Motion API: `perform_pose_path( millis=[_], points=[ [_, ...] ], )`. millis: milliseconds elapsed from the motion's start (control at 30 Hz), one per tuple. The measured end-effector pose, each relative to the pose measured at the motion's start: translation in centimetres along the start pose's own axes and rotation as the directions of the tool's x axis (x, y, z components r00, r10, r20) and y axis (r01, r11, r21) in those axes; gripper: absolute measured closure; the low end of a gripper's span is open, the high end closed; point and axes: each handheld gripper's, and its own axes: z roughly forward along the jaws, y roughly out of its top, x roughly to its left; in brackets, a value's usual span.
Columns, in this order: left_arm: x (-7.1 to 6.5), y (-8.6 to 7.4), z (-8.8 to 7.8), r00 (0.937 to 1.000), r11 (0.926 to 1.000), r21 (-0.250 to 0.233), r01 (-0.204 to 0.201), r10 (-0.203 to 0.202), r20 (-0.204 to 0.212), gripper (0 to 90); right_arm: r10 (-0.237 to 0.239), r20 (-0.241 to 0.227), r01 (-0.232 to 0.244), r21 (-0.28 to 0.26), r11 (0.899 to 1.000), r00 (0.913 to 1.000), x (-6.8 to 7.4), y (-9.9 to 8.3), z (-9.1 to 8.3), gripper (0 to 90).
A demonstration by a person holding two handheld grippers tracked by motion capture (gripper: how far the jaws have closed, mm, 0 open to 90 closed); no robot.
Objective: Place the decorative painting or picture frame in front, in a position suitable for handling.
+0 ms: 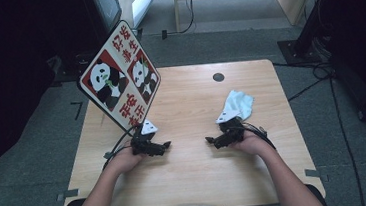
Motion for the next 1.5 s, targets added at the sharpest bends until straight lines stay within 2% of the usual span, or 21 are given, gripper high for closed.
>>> perform_pose_path(
  millis=[600,733,1000,1167,1400,1467,1500],
  points=[
    [0.0,0.0,0.0,1.0000,1.0000,-0.001,0.001,-0.001,0.000,13.1,-0.002,-0.012,0.002,0.005,1.000,0.9999,0.0,0.1,0.1,9.0],
    [0.3,-0.2,-0.2,0.9996,0.9998,0.000,-0.019,0.019,0.019,13.1,-0.007,-0.015,0.007,0.004,1.000,0.9999,0.0,0.1,0.1,8.7],
    [0.7,0.1,-0.5,0.9993,0.9986,0.041,-0.033,0.032,0.021,13.5,-0.009,-0.017,0.009,0.005,1.000,0.9998,0.0,0.1,0.2,8.5],
    [1.0,0.4,-0.9,0.9980,0.9970,0.075,-0.021,0.016,0.060,13.9,-0.012,-0.018,0.012,0.006,1.000,0.9998,-0.1,0.1,0.2,8.1],
    [1.0,0.8,-1.5,0.9959,0.9966,0.082,-0.010,0.002,0.091,14.0,-0.012,-0.019,0.012,0.006,1.000,0.9997,-0.1,0.1,0.2,7.9],
    [1.0,0.9,-1.7,0.9957,0.9965,0.083,-0.003,-0.005,0.093,14.3,-0.012,-0.019,0.012,0.006,1.000,0.9997,-0.1,0.1,0.2,7.9],
    [1.0,0.9,-1.8,0.9967,0.9965,0.084,0.003,-0.009,0.081,14.3,-0.012,-0.019,0.012,0.006,1.000,0.9997,0.0,0.1,0.2,7.8]
  ],
)
